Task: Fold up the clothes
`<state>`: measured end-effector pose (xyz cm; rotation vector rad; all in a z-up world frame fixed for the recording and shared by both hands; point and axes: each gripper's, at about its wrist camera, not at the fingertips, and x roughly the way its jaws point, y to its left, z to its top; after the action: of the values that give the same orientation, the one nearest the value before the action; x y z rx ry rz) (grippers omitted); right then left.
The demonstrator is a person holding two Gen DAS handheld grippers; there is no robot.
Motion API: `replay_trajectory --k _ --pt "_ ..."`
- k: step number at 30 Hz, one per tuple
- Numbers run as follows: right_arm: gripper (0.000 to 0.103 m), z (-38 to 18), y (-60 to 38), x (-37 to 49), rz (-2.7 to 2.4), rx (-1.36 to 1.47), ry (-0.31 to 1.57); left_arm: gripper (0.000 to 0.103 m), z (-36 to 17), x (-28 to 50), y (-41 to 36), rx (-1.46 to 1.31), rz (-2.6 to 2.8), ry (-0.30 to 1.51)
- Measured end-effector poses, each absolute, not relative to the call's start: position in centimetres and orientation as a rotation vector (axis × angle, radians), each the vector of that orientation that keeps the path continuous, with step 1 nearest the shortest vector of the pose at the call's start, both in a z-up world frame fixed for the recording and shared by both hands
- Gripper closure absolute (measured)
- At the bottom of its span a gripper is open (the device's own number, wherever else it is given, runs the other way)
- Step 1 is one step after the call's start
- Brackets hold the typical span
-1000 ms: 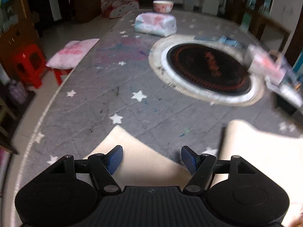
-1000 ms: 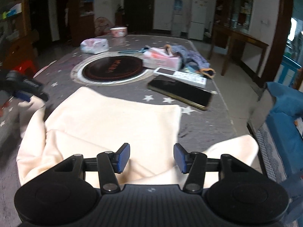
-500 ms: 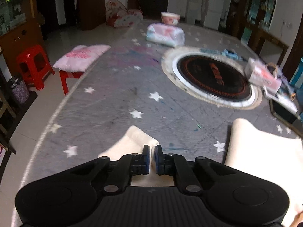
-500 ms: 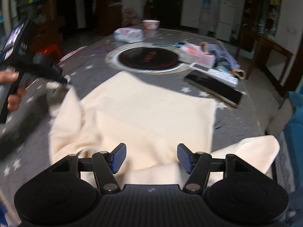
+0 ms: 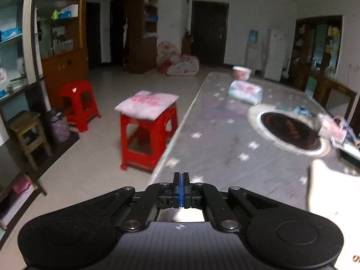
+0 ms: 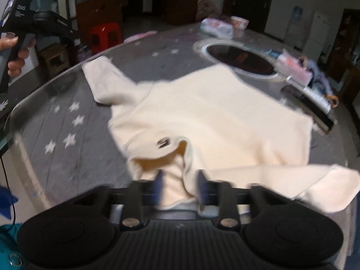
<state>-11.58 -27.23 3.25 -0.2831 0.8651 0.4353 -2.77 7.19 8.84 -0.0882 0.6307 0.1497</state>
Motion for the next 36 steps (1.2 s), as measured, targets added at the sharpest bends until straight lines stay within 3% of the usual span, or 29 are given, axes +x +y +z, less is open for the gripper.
replay_trajectory --k 2,6,9,11,14,16,19,22,26,27,29,31,36 --pt "0.101 2.9 -26.9 -12.1 0.46 -0.303 0.879 0.102 8.4 -3.1 7.1 -0.073 0.114 0.659" --pt "0.101 2.9 -26.5 -13.2 0.484 -0.353 0.88 0.096 8.0 -3.3 5.0 -0.07 -0.007 0.706" --pt "0.099 3.7 -26.5 -13.8 0.486 -0.371 0.851 0.081 8.1 -3.4 1.4 -0.039 -0.134 0.709" --pt "0.082 4.6 -26.8 -13.9 0.471 -0.357 0.816 0.061 8.1 -3.7 -1.1 -0.016 -0.217 0.706" --pt "0.058 4.8 -26.8 -14.0 0.411 -0.427 0.764 0.054 8.4 -4.8 -4.8 0.021 -0.377 0.697" --pt "0.055 4.2 -26.8 -13.8 0.398 -0.468 0.764 0.047 8.3 -6.4 -7.2 0.054 -0.485 0.694" --pt "0.061 3.2 -26.9 -13.4 0.391 -0.483 0.786 0.047 7.8 -9.1 -10.7 0.133 -0.643 0.689" --pt "0.081 2.9 -27.4 -13.2 0.377 -0.468 0.798 0.047 6.5 -11.1 -13.3 0.224 -0.744 0.692" --pt "0.1 3.2 -28.1 -13.5 0.364 -0.454 0.797 0.052 4.7 -11.6 -15.4 0.312 -0.743 0.71" --pt "0.1 3.4 -28.2 -13.7 0.363 -0.453 0.794 0.057 4.4 -11.5 -15.6 0.331 -0.733 0.713" --pt "0.101 3.8 -28.6 -14.2 0.371 -0.455 0.794 0.083 3.9 -11.5 -15.7 0.357 -0.735 0.715" --pt "0.101 4.2 -28.8 -14.8 0.387 -0.453 0.802 0.089 3.9 -11.7 -15.3 0.361 -0.747 0.719" --pt "0.101 4.3 -28.9 -16.9 0.476 -0.455 0.873 0.09 4.4 -13.3 -13.0 0.378 -0.82 0.712"
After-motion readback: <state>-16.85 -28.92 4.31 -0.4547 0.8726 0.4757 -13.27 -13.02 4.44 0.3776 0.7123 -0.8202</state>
